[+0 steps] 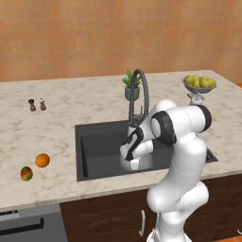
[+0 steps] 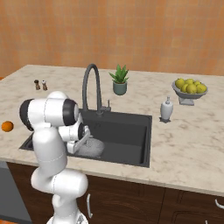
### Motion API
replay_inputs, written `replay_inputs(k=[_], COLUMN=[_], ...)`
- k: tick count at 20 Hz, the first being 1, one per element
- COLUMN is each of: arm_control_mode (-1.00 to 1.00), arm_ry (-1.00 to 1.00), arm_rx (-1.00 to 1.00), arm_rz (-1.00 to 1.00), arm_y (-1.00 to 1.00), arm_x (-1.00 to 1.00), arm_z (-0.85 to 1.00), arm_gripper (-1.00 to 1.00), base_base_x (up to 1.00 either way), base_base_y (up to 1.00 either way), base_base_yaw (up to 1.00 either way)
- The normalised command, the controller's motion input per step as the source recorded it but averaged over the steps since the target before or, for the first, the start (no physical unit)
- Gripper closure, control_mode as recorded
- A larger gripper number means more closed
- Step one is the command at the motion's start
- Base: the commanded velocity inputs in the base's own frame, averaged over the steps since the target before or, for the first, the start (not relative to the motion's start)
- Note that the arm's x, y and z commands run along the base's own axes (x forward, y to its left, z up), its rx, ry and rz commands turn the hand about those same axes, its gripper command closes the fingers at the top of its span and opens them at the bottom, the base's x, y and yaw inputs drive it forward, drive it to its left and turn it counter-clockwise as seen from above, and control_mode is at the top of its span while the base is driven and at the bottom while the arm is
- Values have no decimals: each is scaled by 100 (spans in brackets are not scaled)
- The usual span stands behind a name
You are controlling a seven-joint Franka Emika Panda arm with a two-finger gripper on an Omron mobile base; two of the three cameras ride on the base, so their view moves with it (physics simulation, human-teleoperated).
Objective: Put the colander in the sink, put the orange, mango in the colander, and turn on the sink faucet and pour water over the colander.
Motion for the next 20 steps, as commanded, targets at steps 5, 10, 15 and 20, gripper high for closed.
replay_inputs(k=[5,10,15,20], arm_control_mode=[-100,-100,-100,-100], arm_ry=[0,0,0,-4], arm_rx=[0,0,0,0], arm_rz=[-12,-17,-28,-3], arm_y=[2,13,28,29], arm_x=[-12,-40,-68,-41], arm_z=[51,56,36,70], arm_gripper=[-100,-100,-100,-100], base_base_x=[0,0,0,0], base_base_y=[0,0,0,0], base_base_yaw=[0,0,0,0])
